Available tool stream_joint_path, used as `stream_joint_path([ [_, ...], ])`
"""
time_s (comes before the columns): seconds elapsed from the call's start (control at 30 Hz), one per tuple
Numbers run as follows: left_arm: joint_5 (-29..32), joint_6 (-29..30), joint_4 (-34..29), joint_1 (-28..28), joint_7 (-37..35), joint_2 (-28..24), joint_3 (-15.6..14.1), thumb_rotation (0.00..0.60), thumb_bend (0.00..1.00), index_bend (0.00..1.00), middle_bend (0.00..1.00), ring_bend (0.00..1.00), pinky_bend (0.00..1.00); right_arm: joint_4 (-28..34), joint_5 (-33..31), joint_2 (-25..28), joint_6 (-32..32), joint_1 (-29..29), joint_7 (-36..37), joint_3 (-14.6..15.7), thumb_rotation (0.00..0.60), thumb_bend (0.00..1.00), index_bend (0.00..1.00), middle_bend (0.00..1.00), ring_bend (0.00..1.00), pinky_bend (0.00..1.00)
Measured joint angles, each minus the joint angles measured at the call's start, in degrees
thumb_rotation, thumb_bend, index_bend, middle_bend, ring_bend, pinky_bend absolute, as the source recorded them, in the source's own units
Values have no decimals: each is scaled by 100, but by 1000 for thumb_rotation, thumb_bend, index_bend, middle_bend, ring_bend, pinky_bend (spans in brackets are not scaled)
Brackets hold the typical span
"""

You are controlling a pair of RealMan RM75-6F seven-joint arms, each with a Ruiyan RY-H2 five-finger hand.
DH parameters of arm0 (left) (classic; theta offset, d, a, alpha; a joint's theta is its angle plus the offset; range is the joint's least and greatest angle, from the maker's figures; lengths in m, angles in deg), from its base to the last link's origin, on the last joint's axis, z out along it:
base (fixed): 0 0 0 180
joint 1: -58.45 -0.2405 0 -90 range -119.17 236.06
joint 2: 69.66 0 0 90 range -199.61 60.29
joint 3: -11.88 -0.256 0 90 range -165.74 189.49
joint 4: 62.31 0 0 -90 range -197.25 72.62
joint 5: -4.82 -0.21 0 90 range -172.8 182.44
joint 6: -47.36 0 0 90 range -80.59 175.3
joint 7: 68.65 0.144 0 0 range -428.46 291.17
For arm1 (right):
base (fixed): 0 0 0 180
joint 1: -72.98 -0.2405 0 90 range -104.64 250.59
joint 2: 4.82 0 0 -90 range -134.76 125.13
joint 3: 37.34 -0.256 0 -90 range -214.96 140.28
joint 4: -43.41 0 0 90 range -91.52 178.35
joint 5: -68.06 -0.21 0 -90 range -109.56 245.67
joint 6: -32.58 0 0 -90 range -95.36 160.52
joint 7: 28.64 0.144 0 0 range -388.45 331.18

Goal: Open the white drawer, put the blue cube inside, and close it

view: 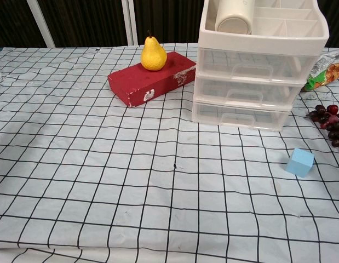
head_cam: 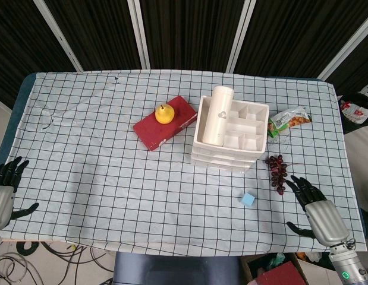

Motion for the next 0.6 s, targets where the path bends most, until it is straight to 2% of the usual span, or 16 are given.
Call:
stream_joint_path([
  [0.27,-36,64,23,-16,-92,-12,15,600,24,0,0,0,0,195,84,-35,133,-17,-5,57,600,125,0,0,0,158],
  [0.6,-441,474,237,-54,-532,70,43,600,23,0,0,0,0,439,-4,-90,298,-7,-16,93,600,124,0,0,0,158],
])
